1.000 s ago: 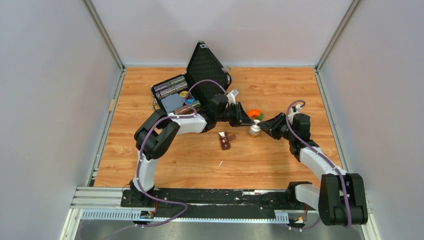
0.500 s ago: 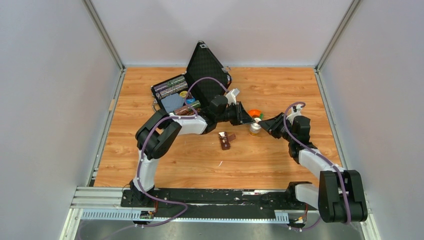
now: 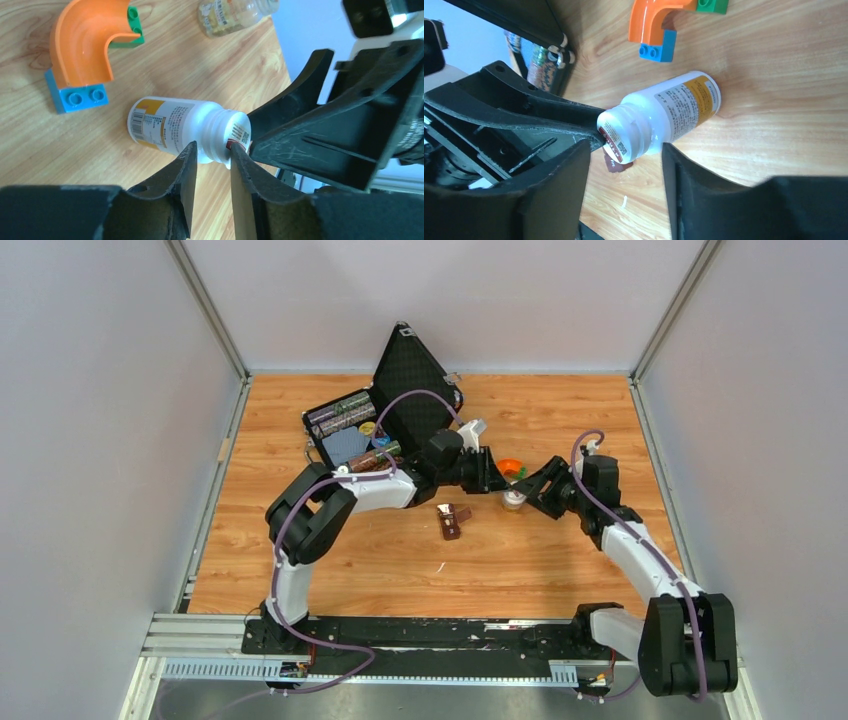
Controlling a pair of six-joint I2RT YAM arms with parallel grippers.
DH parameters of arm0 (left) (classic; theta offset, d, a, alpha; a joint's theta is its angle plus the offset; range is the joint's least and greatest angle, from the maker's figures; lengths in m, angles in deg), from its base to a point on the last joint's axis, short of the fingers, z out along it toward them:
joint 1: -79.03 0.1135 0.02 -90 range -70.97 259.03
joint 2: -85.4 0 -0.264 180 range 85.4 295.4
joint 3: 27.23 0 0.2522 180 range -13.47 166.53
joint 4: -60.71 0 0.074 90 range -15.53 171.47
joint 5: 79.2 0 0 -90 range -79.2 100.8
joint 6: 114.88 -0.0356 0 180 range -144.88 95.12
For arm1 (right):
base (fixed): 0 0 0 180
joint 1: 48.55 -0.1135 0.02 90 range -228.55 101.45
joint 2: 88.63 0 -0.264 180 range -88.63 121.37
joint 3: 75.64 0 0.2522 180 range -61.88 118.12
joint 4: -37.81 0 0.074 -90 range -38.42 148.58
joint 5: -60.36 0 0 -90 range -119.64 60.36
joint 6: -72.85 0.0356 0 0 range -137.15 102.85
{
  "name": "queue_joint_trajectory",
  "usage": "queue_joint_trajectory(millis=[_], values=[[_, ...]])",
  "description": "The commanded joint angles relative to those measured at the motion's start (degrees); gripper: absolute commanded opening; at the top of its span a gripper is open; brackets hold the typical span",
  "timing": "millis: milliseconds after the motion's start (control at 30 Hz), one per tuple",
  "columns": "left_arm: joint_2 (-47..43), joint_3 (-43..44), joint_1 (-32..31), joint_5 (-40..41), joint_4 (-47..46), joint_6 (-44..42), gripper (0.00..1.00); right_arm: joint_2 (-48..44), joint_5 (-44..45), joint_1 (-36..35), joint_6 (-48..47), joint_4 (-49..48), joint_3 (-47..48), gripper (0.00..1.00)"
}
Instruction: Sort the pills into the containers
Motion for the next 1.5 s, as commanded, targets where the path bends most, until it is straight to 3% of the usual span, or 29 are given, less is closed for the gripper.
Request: queue_joint_trajectory(millis=[0,133,333,500,600,833,967,1467], values=[[-5.67,1.9,0.15,2.78,9.51,-5.87,0.45,-2.04,1.8,-0.52,-3.21,12.84,7.17,0.65],[-9.89,-0.07,0.99,5.79,11.56,-8.56,0.6,-2.72,2.06,-0.47,-5.67,14.49,11.1,0.8],[-18.05,-6.47,1.95,10.9,13.79,-11.64,0.66,-2.14,2.3,-0.53,-7.21,20.32,16.08,0.79],[-25.37,-12.39,1.96,18.22,21.29,-15.08,0.63,-2.05,2.07,-3.48,-6.98,21.39,17.43,0.62],[-27.05,-15.45,2.15,21.86,24.92,-15.12,0.61,-0.67,5.21,-8.94,-6.52,22.61,19.35,0.51],[-26.22,-20.97,3.61,21.87,25.12,-11.34,0.59,4.24,23.72,-20.89,0.17,26.06,21.01,0.43],[-23.99,-21.97,4.88,20.34,23.54,-10.27,0.58,9.61,24.86,-22.89,1.35,26.32,21.38,0.32],[-17.69,-22.14,9.7,10.61,14.8,-6.42,0.55,26.09,24.94,-26.75,0.76,21.75,23.87,0.27]])
